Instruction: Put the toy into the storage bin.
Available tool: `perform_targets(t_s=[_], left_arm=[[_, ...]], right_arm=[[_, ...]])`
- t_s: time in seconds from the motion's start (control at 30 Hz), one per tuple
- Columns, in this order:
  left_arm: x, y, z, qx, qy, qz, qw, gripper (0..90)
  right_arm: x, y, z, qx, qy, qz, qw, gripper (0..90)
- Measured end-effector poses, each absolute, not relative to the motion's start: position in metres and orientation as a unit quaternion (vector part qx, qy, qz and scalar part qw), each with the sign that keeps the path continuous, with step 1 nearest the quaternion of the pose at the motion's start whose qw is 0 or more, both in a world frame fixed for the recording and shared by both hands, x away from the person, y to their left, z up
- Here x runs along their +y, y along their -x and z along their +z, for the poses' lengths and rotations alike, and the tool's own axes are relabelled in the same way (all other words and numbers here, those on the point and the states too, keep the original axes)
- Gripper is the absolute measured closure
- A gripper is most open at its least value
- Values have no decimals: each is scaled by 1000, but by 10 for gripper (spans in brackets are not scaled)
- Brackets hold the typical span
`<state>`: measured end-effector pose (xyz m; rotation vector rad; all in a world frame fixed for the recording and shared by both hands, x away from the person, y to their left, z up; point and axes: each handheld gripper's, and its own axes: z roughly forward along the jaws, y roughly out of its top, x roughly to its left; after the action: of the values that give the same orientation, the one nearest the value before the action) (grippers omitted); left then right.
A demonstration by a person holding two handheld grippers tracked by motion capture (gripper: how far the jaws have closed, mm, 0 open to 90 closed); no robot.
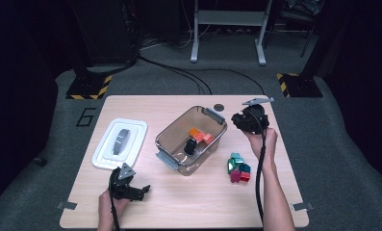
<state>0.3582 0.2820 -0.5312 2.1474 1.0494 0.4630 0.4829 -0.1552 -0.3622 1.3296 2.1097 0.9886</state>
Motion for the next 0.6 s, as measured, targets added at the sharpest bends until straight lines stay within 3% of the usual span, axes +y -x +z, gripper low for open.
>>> perform_targets(t_s=[0.27, 0.6], left_arm=[[282, -358, -531, 404, -827, 179, 346, 5], [282, -358, -531, 405, -827, 179, 346, 6]], right_arm=[[-127, -485, -347, 784, -443, 378, 215, 669], [-102, -490, -364, 804, -425, 375, 178, 668]])
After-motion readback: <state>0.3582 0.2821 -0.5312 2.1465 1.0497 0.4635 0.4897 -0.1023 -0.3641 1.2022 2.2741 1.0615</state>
